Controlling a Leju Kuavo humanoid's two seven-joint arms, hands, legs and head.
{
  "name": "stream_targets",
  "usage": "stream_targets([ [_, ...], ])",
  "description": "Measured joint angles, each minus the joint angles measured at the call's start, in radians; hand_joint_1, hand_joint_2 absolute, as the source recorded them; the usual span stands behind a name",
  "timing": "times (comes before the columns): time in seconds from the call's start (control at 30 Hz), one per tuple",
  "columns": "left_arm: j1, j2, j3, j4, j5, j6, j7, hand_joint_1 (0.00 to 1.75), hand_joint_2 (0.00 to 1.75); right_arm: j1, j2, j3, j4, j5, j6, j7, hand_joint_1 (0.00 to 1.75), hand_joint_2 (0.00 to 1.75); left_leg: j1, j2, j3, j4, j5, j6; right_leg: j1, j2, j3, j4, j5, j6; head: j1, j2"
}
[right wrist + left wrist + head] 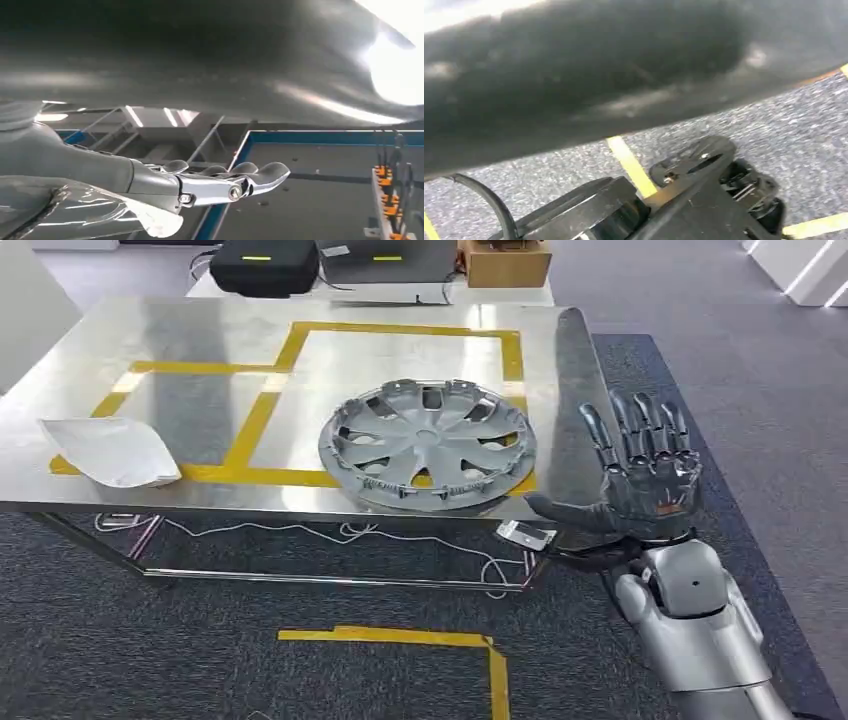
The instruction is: Take the parts from the cabinet and place them on the table.
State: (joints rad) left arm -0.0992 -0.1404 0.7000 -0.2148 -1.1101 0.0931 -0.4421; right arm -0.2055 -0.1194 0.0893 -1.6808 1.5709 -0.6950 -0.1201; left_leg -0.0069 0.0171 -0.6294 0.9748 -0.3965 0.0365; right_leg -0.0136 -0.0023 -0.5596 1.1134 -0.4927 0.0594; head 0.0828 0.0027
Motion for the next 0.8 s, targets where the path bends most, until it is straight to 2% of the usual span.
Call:
stream_targets([
  [0.03, 0.000, 0.000, 0.000, 0.000, 0.000, 0.000, 0.001, 0.00, 0.00, -0.002, -0.002, 0.000, 0.000, 0.000, 0.000, 0.004, 0.00, 0.00, -0.005, 0.000, -0.010, 0.011, 0.004, -0.005, 0.001, -0.005, 0.075, -0.094, -0.036, 0.002, 0.002, 0.000],
  [0.07, 0.000, 0.000, 0.000, 0.000, 0.000, 0.000, 0.001, 0.00, 0.00, -0.003, -0.002, 0.000, 0.000, 0.000, -0.001, 0.004, 0.00, 0.00, -0.005, 0.001, -0.017, 0.019, 0.010, -0.010, 0.004, 0.001, 0.109, -0.154, -0.059, -0.009, 0.001, 0.000],
  [0.17, 0.003, -0.001, 0.000, 0.000, 0.000, 0.000, 0.002, 0.00, 0.00, 0.002, -0.004, 0.000, 0.001, 0.000, -0.001, 0.006, 0.00, 0.00, -0.004, 0.000, -0.022, 0.017, 0.036, -0.025, 0.007, 0.000, 0.076, -0.140, -0.047, -0.032, 0.002, 0.000],
  [0.2, 0.003, 0.001, 0.000, 0.000, 0.000, 0.000, 0.002, 0.00, 0.00, 0.001, -0.004, -0.001, 0.002, 0.000, 0.000, 0.006, 0.00, 0.00, -0.001, -0.003, -0.029, 0.024, 0.023, -0.032, 0.000, -0.005, 0.071, -0.142, -0.034, -0.049, 0.004, 0.000],
  [0.23, 0.004, 0.001, 0.000, 0.000, 0.000, 0.000, 0.002, 0.00, 0.00, 0.000, -0.004, 0.000, 0.003, 0.000, 0.000, 0.006, 0.00, 0.00, -0.001, -0.008, -0.043, 0.051, -0.026, -0.039, 0.001, -0.004, 0.066, -0.141, -0.026, -0.060, -0.001, 0.000],
  [0.27, 0.005, 0.001, 0.000, 0.000, 0.000, 0.000, 0.002, 0.00, 0.00, 0.000, -0.004, 0.000, 0.003, 0.000, 0.000, 0.006, 0.00, 0.00, 0.002, -0.009, -0.060, 0.115, -0.092, -0.044, 0.001, -0.004, 0.054, -0.140, -0.013, -0.064, -0.005, 0.000],
  [0.3, 0.006, 0.001, 0.000, 0.000, 0.000, 0.000, 0.003, 0.00, 0.00, 0.001, -0.004, 0.000, 0.003, 0.000, 0.000, 0.008, 0.00, 0.00, 0.004, -0.009, -0.080, 0.194, -0.146, -0.047, 0.002, -0.004, 0.040, -0.138, -0.002, -0.065, -0.003, 0.000],
  [0.33, 0.006, 0.001, 0.000, 0.000, 0.000, 0.000, 0.003, 0.00, 0.00, 0.002, -0.005, 0.000, 0.005, 0.000, 0.000, 0.012, 0.00, 0.00, 0.005, -0.009, -0.098, 0.282, -0.188, -0.050, 0.003, -0.003, 0.023, -0.135, 0.009, -0.066, -0.004, 0.000],
  [0.37, 0.006, 0.001, 0.000, 0.000, 0.000, 0.000, 0.003, 0.00, 0.00, 0.003, -0.006, 0.000, 0.007, 0.000, 0.000, 0.019, 0.00, 0.00, 0.006, -0.009, -0.102, 0.335, -0.199, -0.050, 0.004, -0.003, 0.007, -0.131, 0.018, -0.065, -0.004, 0.000],
  [0.4, 0.006, 0.000, 0.000, 0.000, 0.000, 0.000, 0.003, 0.00, 0.00, 0.005, -0.006, 0.000, 0.008, 0.000, 0.000, 0.024, 0.00, 0.00, 0.006, -0.009, -0.088, 0.340, -0.184, -0.048, 0.005, -0.002, -0.008, -0.127, 0.026, -0.065, -0.005, 0.000],
  [0.43, 0.006, 0.000, 0.000, 0.000, 0.000, 0.000, 0.003, 0.00, 0.00, 0.009, -0.007, -0.001, 0.009, 0.000, 0.000, 0.030, 0.00, 0.00, 0.005, -0.009, -0.054, 0.307, -0.151, -0.044, 0.006, -0.002, -0.024, -0.123, 0.035, -0.064, -0.004, 0.000],
  [0.47, 0.006, 0.000, 0.000, 0.000, 0.000, 0.000, 0.003, 0.00, 0.00, 0.014, -0.007, -0.001, 0.009, 0.000, -0.001, 0.038, 0.00, 0.00, 0.004, -0.010, -0.004, 0.241, -0.119, -0.037, 0.009, 0.000, -0.037, -0.120, 0.041, -0.063, -0.005, 0.000],
  [0.5, 0.006, 0.000, 0.000, 0.000, 0.000, 0.000, 0.003, 0.00, 0.00, 0.018, -0.008, -0.001, 0.008, 0.000, -0.001, 0.043, 0.00, 0.00, 0.003, -0.012, 0.061, 0.147, -0.098, -0.026, 0.012, 0.002, -0.046, -0.118, 0.049, -0.060, -0.004, 0.000],
  [0.53, 0.005, 0.001, 0.000, 0.000, 0.000, 0.002, 0.003, 0.00, 0.00, 0.025, -0.009, -0.002, 0.008, 0.000, -0.001, 0.046, 0.00, 0.00, -0.001, -0.021, 0.121, 0.055, -0.114, -0.012, 0.011, 0.002, -0.052, -0.118, 0.056, -0.057, -0.004, 0.000],
  [0.57, 0.006, 0.001, 0.000, 0.000, 0.000, 0.003, 0.002, 0.00, 0.00, 0.031, -0.010, -0.006, 0.007, 0.000, -0.001, 0.047, 0.00, 0.00, -0.001, -0.020, 0.151, -0.002, -0.129, -0.007, 0.015, 0.001, -0.057, -0.117, 0.064, -0.050, -0.001, 0.000],
  [0.6, 0.006, 0.001, 0.001, 0.000, 0.000, 0.003, 0.003, 0.00, 0.00, 0.039, -0.011, -0.012, 0.006, 0.000, -0.001, 0.045, 0.00, 0.00, -0.005, -0.021, 0.146, 0.002, -0.123, -0.011, 0.011, 0.000, -0.058, -0.121, 0.074, -0.041, -0.003, 0.000],
  [0.67, 0.011, 0.000, 0.003, 0.000, 0.000, 0.003, 0.003, 0.00, 0.00, 0.058, -0.012, -0.029, -0.001, 0.000, -0.001, 0.028, 0.00, 0.00, -0.011, -0.021, 0.140, -0.002, -0.110, -0.002, 0.006, 0.000, -0.060, -0.127, 0.090, -0.028, -0.004, 0.000],
  [0.7, 0.012, -0.004, 0.003, 0.001, 0.001, 0.003, 0.003, 0.00, 0.00, 0.072, -0.012, -0.040, -0.010, 0.000, -0.002, 0.013, 0.00, 0.00, 0.001, -0.015, 0.132, -0.024, -0.093, 0.004, 0.009, 0.000, -0.067, -0.126, 0.088, -0.023, -0.003, 0.000],
  [0.73, 0.012, -0.003, 0.004, 0.001, 0.004, 0.005, 0.003, 0.00, 0.00, 0.087, -0.010, -0.054, -0.016, 0.000, -0.002, 0.001, 0.00, 0.00, 0.000, -0.012, 0.129, -0.024, -0.081, 0.008, 0.009, 0.001, -0.079, -0.109, 0.050, -0.019, -0.005, 0.000],
  [0.77, 0.011, -0.002, 0.005, 0.001, 0.008, 0.006, 0.001, 0.00, 0.00, 0.103, -0.003, -0.071, -0.025, 0.000, -0.002, -0.006, 0.00, 0.00, 0.000, -0.012, 0.116, -0.024, -0.072, 0.015, 0.008, 0.002, -0.104, -0.054, -0.011, -0.016, 0.000, 0.000],
  [0.8, 0.012, -0.003, 0.007, 0.001, 0.013, 0.007, -0.001, 0.00, 0.00, 0.124, 0.007, -0.086, -0.034, 0.000, -0.002, 0.005, 0.00, 0.00, -0.001, -0.012, 0.103, -0.023, -0.064, 0.016, 0.006, 0.001, -0.124, 0.019, -0.065, -0.013, 0.002, 0.000],
])
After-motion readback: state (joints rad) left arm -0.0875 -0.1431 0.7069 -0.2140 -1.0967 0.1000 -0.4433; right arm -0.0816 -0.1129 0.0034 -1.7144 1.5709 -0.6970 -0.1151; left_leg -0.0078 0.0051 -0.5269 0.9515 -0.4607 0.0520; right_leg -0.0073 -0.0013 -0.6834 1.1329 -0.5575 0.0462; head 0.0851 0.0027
